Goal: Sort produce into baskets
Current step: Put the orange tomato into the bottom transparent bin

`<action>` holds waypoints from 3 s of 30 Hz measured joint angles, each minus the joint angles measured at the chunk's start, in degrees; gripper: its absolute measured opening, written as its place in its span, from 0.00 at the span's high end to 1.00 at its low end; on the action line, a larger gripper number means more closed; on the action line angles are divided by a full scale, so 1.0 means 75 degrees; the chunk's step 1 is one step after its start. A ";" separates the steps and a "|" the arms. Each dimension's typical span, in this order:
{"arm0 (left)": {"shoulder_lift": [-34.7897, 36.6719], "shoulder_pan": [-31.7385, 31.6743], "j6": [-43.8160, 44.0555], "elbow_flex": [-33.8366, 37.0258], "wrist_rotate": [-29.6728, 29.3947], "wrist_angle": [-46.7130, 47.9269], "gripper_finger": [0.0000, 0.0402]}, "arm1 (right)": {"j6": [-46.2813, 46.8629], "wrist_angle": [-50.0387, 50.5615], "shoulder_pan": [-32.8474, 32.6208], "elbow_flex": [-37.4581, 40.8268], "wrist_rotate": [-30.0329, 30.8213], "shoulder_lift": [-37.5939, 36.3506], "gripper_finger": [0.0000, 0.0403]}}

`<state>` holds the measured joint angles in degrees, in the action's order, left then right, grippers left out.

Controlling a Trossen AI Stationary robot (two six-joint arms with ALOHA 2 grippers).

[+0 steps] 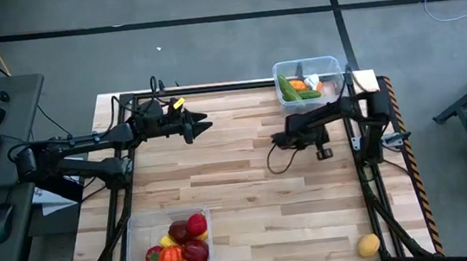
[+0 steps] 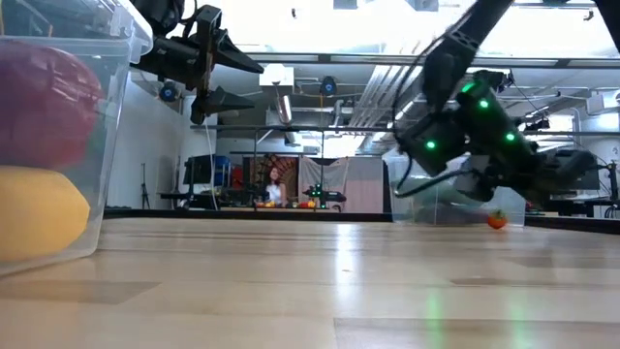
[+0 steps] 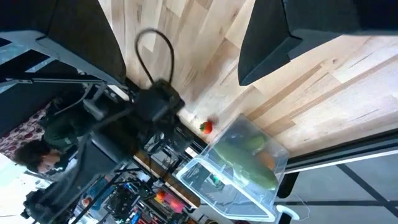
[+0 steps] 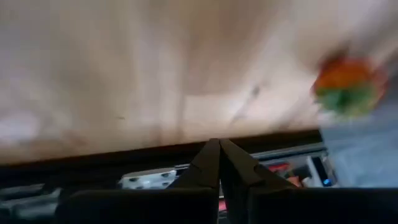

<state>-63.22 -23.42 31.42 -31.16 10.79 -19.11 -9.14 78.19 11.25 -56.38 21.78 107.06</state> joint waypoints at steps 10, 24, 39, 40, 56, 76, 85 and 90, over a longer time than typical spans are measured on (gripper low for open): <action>0.0000 0.0000 -0.0001 0.0000 -0.0003 -0.0001 0.25 | 0.0341 -0.1016 0.1558 0.1046 0.1578 -0.0783 1.00; 0.0000 0.0000 0.0287 0.0000 -0.0006 -0.0002 0.25 | -0.0267 -0.2230 0.1235 0.0616 0.1232 -0.0789 1.00; 0.0000 0.0003 0.0196 0.0000 -0.0344 -0.0003 0.25 | 0.1979 -0.2557 -0.1315 0.0574 -0.0840 -0.1541 1.00; 0.0000 0.0003 0.0198 0.0000 -0.0344 -0.0003 0.25 | 0.2750 -0.2578 -0.1368 0.0645 -0.0916 -0.1850 1.00; 0.0000 0.0003 0.0184 0.0000 -0.0344 -0.0003 0.25 | 1.2868 -0.4745 -0.2411 0.3092 -0.0556 -0.5769 1.00; 0.0000 0.0003 0.0204 0.0000 -0.0344 -0.0003 0.25 | 1.2607 -0.5040 -0.0765 0.3127 0.1281 -0.5716 0.20; 0.0000 0.0003 0.0299 0.0000 -0.0344 -0.0003 0.25 | 1.0973 -0.6473 -0.0068 0.3127 0.1268 -0.4686 0.11; 0.0000 0.0003 0.0329 0.0000 -0.0345 -0.0003 0.25 | 1.1218 -0.6499 0.0175 0.3129 0.1450 -0.3938 0.11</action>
<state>-63.22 -23.40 33.89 -31.16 8.20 -19.14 74.99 29.44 12.56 -32.91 32.65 77.52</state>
